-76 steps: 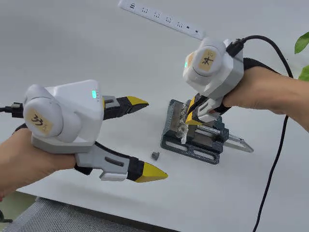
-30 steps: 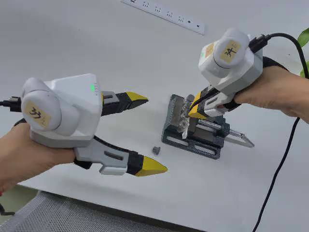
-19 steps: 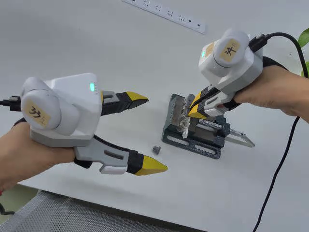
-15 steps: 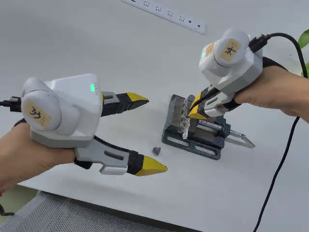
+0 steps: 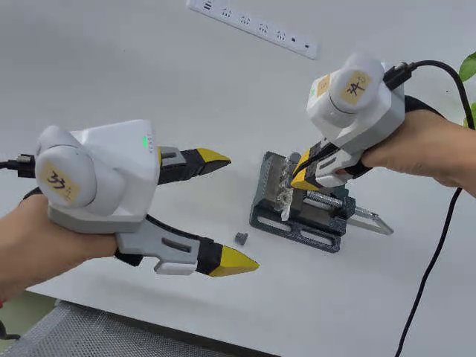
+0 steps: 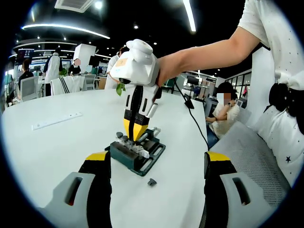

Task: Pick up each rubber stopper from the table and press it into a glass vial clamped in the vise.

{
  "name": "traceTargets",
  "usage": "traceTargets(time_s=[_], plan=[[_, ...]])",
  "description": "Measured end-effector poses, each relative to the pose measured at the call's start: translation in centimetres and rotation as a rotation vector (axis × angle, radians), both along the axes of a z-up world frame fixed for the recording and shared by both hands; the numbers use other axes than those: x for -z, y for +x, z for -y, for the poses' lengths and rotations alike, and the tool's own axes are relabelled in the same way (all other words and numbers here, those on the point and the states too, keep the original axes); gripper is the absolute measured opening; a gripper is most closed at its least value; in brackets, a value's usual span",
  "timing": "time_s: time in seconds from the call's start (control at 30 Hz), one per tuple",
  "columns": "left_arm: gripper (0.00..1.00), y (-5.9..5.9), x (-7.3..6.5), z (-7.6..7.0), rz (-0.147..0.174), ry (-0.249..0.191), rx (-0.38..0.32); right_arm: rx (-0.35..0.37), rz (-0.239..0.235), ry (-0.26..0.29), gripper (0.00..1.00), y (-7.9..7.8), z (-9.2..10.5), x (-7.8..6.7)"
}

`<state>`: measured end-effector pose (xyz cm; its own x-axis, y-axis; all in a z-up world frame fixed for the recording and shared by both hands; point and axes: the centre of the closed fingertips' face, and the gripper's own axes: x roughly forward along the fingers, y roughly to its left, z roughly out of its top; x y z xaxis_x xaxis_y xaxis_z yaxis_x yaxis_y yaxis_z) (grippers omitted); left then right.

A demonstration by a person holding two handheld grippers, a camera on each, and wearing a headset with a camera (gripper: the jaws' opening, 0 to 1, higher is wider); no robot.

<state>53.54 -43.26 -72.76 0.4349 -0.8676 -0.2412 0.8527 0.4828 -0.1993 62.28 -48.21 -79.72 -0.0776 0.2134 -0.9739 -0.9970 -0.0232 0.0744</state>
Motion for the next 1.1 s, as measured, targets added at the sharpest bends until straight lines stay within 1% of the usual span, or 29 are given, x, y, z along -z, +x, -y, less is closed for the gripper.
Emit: traceTargets(time_s=[0.2,0.43,0.53,0.67,0.73,0.87,1.0,1.1], plan=[[0.79,0.0,-0.09,0.1,0.0,0.002,0.002,0.01,-0.008,0.001,0.03,-0.04,-0.04,0.04],[0.78,0.13,-0.19,0.36,0.0,-0.001,0.006,-0.021,0.003,-0.013,0.02,-0.03,-0.09,0.06],[0.78,0.23,-0.3,0.45,0.001,-0.005,0.007,-0.012,-0.008,-0.017,0.02,0.3,-0.03,0.14],[0.77,0.26,-0.3,0.45,0.001,-0.005,0.005,-0.014,-0.015,-0.017,0.02,0.13,-0.05,0.15],[0.77,0.24,-0.32,0.43,0.0,-0.007,0.003,-0.012,-0.017,-0.022,0.02,0.11,-0.07,0.18],[0.77,0.28,-0.26,0.39,0.001,-0.006,0.002,-0.042,-0.004,-0.047,0.02,-0.03,-0.12,0.26],[0.77,0.33,-0.23,0.44,0.002,-0.01,0.003,-0.055,-0.002,-0.064,0.01,-0.11,-0.11,0.23],[0.77,0.27,-0.28,0.56,0.004,-0.01,0.006,-0.053,-0.003,-0.071,0.01,-0.03,-0.08,0.22]])
